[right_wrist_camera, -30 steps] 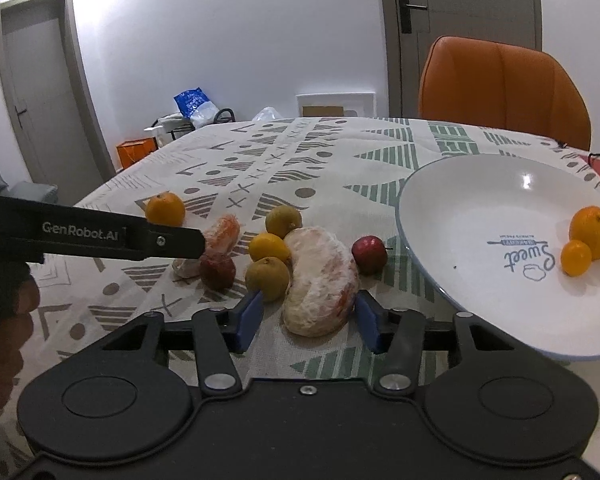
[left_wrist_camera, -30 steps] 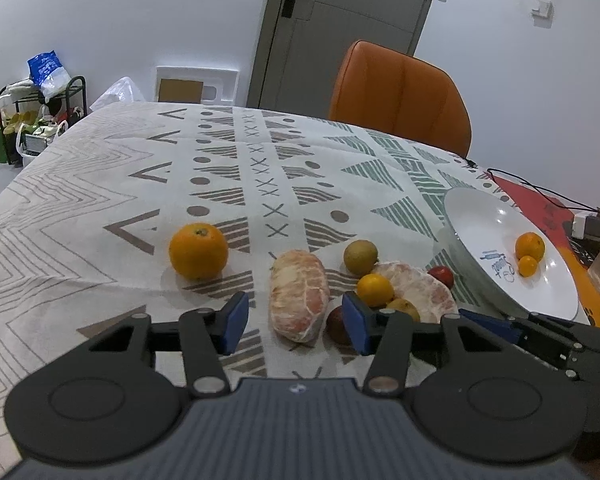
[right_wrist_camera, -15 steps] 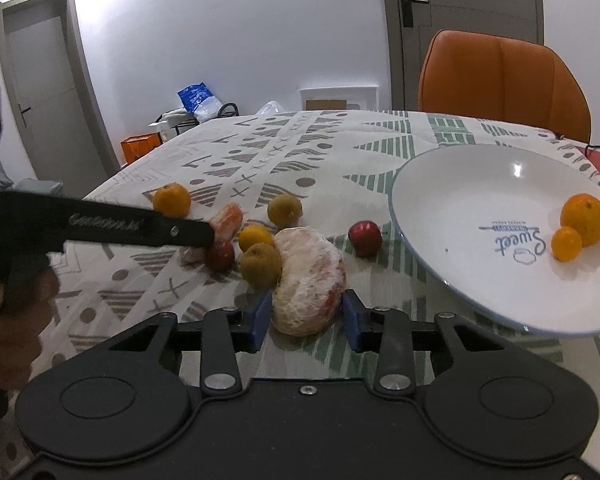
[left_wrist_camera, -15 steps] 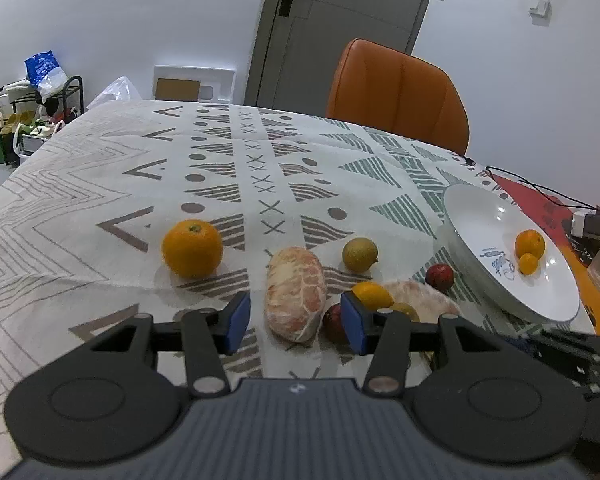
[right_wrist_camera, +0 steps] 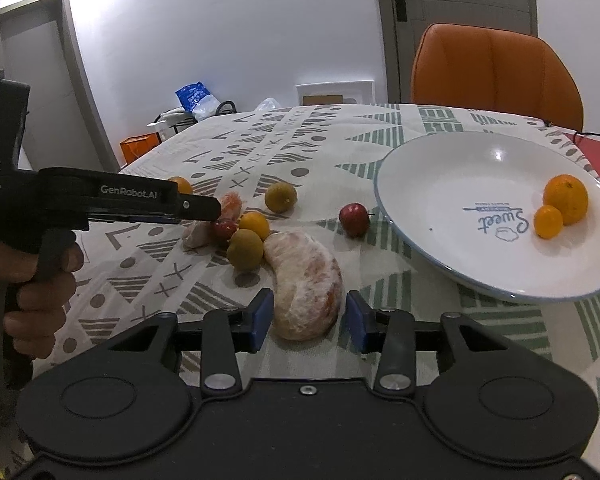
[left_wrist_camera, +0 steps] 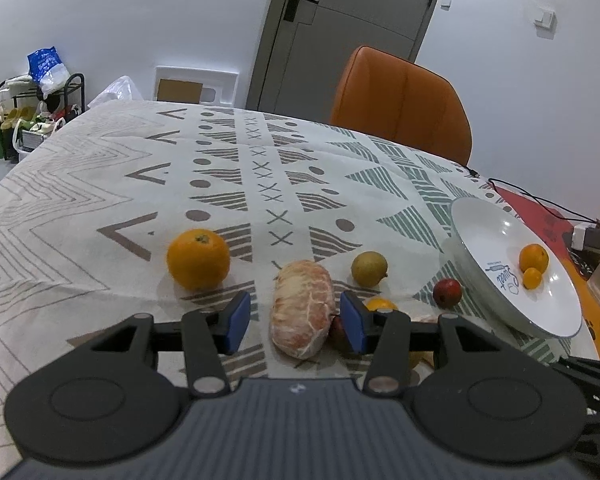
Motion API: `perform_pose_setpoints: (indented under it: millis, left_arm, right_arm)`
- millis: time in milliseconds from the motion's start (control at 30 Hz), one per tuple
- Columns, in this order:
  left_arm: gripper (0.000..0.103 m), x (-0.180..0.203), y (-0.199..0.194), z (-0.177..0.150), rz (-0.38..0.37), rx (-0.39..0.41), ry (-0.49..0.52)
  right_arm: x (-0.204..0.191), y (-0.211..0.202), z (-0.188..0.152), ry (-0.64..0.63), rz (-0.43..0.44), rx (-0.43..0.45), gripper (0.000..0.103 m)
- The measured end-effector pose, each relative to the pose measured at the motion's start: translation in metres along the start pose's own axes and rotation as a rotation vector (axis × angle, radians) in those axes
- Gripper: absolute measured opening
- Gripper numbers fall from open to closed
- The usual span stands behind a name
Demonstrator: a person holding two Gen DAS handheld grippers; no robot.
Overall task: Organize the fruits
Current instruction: 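Grasp peeled pomelo segment with right gripper while left gripper grasps red plum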
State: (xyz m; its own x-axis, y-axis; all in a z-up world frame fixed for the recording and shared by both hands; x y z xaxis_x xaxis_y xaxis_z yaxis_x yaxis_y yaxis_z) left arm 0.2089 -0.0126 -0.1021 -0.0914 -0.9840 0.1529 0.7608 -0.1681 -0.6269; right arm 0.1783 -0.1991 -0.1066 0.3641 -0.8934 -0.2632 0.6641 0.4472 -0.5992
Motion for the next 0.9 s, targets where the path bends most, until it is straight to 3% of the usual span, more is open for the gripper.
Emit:
perform_pose_setpoints:
  millis: [333,533,633,900]
  left_arm:
    - [0.01,0.003,-0.011,-0.005,-0.031,-0.026,0.025]
    - [0.009,-0.002,-0.015,-0.012,-0.016,-0.052,0.005]
    - [0.009,0.0,-0.023,-0.011,-0.018,-0.028,0.016]
    - [0.013,0.024,-0.026,-0.006,-0.07,-0.007,0.074]
  right_arm:
    - [-0.001,0.01,0.006,-0.016,0.002,0.013,0.042]
    - [-0.001,0.01,0.006,-0.014,0.006,0.019,0.042]
    - [0.001,0.009,0.006,-0.007,0.005,0.017,0.038]
    - [0.006,0.001,0.003,0.008,-0.006,0.016,0.036]
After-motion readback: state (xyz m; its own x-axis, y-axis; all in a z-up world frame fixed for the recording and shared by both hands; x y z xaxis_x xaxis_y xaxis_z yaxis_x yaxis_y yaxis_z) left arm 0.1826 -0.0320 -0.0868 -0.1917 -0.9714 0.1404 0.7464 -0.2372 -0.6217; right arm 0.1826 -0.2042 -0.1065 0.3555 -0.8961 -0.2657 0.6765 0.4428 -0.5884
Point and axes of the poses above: each gripper's, at about its wrist camera, not at the fingertips, and y roughly the way its jaws point, x to its right, z to its top, the point moved 6 cm from there along y, roughly the way its jaws point, and after that the axes turned 6 degrees about y, right-handed, at the moved point
